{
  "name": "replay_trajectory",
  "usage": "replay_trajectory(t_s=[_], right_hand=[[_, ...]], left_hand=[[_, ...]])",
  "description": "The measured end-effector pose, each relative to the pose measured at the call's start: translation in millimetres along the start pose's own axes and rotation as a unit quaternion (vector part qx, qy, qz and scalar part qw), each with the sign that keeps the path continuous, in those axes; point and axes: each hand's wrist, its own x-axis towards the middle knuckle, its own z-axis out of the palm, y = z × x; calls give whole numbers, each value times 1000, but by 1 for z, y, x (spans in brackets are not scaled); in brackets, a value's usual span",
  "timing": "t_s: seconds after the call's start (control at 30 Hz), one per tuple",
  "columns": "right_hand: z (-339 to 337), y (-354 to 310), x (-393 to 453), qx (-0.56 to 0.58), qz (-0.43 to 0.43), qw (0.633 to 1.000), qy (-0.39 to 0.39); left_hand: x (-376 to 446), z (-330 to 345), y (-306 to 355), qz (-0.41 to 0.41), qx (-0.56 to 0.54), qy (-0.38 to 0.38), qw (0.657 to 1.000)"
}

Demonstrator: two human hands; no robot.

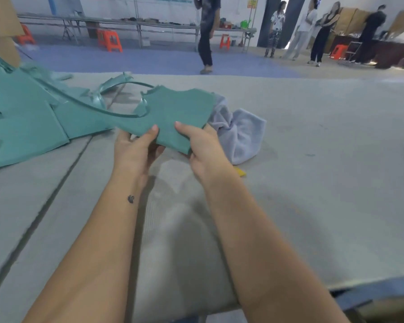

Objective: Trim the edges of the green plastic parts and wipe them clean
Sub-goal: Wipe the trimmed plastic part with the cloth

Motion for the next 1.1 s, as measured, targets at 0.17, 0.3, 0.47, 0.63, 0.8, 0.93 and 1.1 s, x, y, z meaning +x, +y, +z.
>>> replay_trajectory(t_s=[0.17, 0.3, 0.47, 0.63, 0.8, 0.93, 1.1], right_hand=[[-28, -15, -15, -43, 2, 998, 52], [-69, -51, -32, -45, -78, 991, 102], [-144, -105, -80, -54, -166, 961, 213], [-247, -149, -167, -19, -225, 914, 338], [-348, -160, -287, 33, -277, 824, 493], [-407, -126, -374, 66, -250, 771, 583], [-455, -67, -429, 90, -118, 722, 676]], left_hand=[[-3, -11, 10, -8, 82, 6, 997], [-25, 20, 10, -1, 93, -80, 993], [-80, 103, -23, -14, 99, -150, 984], [-172, 200, -85, -43, 85, -214, 972], [-288, 265, -153, -46, 97, -318, 942], [-369, 264, -216, -154, 148, -379, 901], [-406, 235, -274, -350, 252, -402, 808]])
